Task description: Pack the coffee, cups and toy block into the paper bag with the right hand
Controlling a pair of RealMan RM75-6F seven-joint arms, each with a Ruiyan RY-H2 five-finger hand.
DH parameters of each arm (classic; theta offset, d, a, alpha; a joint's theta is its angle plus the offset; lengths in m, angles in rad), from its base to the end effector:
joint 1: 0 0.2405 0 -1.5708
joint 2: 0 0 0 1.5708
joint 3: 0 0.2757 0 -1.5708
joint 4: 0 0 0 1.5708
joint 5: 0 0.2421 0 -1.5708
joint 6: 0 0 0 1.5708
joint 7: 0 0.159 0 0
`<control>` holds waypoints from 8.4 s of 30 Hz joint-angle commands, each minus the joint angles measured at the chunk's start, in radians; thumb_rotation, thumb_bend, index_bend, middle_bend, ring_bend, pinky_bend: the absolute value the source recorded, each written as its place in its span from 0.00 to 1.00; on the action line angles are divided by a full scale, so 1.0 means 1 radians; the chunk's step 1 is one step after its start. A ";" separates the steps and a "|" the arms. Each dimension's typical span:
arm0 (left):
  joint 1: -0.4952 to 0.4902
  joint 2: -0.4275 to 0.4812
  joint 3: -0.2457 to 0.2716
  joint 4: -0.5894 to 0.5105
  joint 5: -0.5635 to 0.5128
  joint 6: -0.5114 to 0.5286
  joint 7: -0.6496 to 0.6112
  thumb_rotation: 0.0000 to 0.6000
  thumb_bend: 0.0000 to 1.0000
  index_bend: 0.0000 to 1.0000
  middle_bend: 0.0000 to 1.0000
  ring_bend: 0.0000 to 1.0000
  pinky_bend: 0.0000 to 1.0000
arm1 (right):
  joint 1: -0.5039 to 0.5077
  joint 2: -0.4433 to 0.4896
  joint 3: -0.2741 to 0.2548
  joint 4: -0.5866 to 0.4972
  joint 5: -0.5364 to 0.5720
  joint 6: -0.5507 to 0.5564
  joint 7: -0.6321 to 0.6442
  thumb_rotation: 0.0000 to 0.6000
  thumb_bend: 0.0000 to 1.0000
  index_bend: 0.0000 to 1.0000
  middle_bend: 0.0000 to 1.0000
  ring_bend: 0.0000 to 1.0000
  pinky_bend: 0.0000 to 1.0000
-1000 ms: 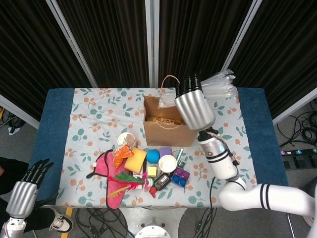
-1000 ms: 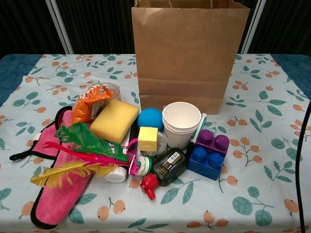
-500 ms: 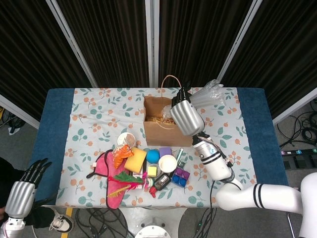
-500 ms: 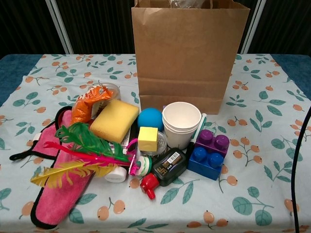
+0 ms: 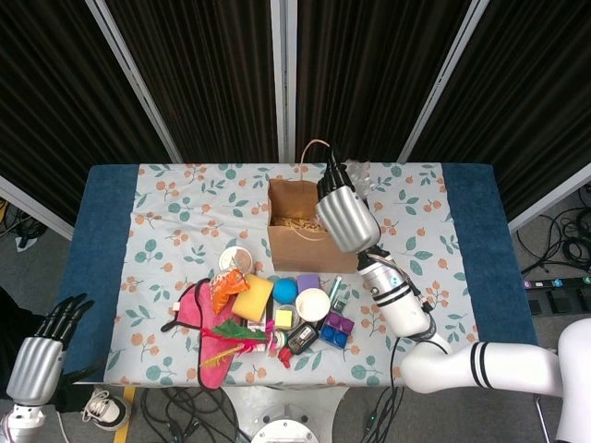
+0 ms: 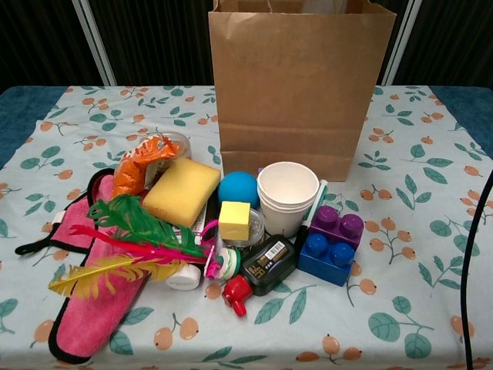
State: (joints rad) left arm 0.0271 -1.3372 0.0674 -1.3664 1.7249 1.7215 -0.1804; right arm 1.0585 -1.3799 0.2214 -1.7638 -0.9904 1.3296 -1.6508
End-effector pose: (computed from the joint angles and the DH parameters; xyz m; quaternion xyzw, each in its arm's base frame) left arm -0.3449 0.1310 0.0868 -0.5873 -0.3892 -0.4812 0.5217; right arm -0.0051 -0.3964 0.0474 0.7042 0.1803 0.1946 0.6586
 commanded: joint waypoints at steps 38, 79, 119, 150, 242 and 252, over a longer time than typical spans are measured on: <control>-0.003 -0.013 0.006 0.006 0.016 -0.010 0.046 1.00 0.15 0.18 0.19 0.12 0.24 | -0.715 0.393 -0.292 -0.135 -0.598 0.266 1.402 1.00 0.07 0.35 0.36 0.19 0.08; -0.002 -0.019 -0.016 0.039 -0.017 -0.007 0.035 1.00 0.15 0.18 0.19 0.12 0.24 | -0.547 -0.279 -0.127 0.147 -0.444 -0.224 1.290 1.00 0.00 0.22 0.18 0.01 0.00; 0.001 -0.019 -0.019 0.041 -0.011 0.010 0.021 1.00 0.15 0.18 0.19 0.12 0.24 | -0.530 -0.237 -0.081 -0.172 -0.465 -0.076 1.049 1.00 0.17 0.37 0.44 0.26 0.13; 0.001 -0.022 -0.015 0.041 -0.010 0.004 0.030 1.00 0.15 0.18 0.19 0.12 0.23 | -0.441 -0.104 0.305 -0.177 -0.639 0.102 1.041 1.00 0.20 0.37 0.44 0.27 0.16; 0.000 -0.025 -0.007 0.037 -0.011 -0.013 0.037 1.00 0.15 0.18 0.19 0.12 0.23 | -0.775 -0.027 -0.233 0.011 -0.509 0.094 1.493 1.00 0.00 0.19 0.27 0.10 0.01; 0.001 -0.025 -0.010 0.040 -0.018 -0.014 0.029 1.00 0.15 0.18 0.19 0.12 0.23 | -0.769 -0.134 -0.213 0.079 -0.469 0.027 1.487 1.00 0.00 0.19 0.25 0.09 0.00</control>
State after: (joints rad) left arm 0.0283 -1.3625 0.0571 -1.3266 1.7064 1.7079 -0.1515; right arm 0.2872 -1.5045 0.0044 -1.6906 -1.4660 1.3655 -0.1593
